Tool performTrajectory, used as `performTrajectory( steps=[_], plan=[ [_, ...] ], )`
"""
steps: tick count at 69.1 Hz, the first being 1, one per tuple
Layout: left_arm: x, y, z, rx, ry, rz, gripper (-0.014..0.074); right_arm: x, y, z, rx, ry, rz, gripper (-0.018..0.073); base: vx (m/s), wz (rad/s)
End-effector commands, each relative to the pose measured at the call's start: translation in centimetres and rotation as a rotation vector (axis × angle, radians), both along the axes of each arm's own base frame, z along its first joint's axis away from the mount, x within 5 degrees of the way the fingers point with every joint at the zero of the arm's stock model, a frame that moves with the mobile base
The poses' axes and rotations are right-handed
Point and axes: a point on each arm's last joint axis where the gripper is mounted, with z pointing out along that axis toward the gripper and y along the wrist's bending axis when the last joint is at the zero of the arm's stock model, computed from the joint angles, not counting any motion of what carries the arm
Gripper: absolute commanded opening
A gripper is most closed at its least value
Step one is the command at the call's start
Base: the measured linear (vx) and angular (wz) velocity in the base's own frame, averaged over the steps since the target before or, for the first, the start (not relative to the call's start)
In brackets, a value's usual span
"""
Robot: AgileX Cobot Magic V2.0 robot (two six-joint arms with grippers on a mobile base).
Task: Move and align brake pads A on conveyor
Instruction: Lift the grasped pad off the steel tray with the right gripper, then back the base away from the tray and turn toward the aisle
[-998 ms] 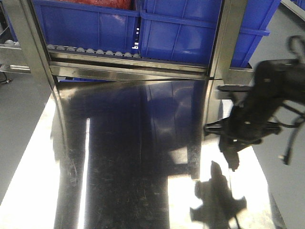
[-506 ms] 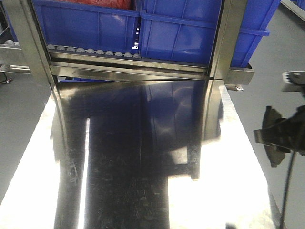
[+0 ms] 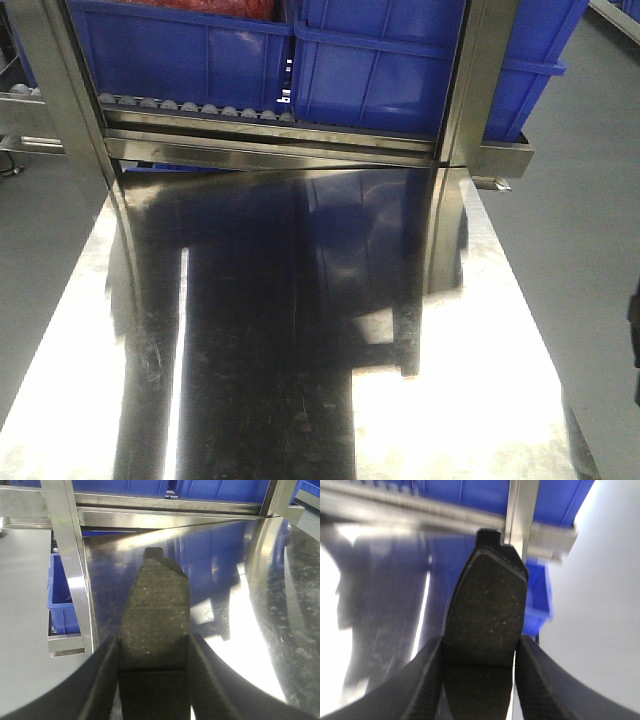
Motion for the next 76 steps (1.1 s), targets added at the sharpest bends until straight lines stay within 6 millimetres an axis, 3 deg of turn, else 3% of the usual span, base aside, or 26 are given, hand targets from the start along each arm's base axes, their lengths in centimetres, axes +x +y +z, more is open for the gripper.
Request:
performTrajectory(
  steps=[1, 21, 76],
  plan=[
    [0.2, -0.2, 1.7, -0.027, -0.106, -0.020, -0.0006, -1.3, -0.3, 1.1, 0.010, -0.217, -0.016, -0.0003, 0.00, 0.00],
    [0.2, -0.2, 1.7, -0.027, -0.106, -0.020, -0.0006, -4.1, -0.5, -0.3, 0.072, -0.398, -0.016, -0.0003, 0.00, 0.00],
    [0.2, -0.2, 1.7, -0.026, -0.107, -0.019, -0.0006, -4.2, -0.5, -0.2, 0.074, -0.415, -0.019, -0.0003, -0.01, 0.04]
  ],
)
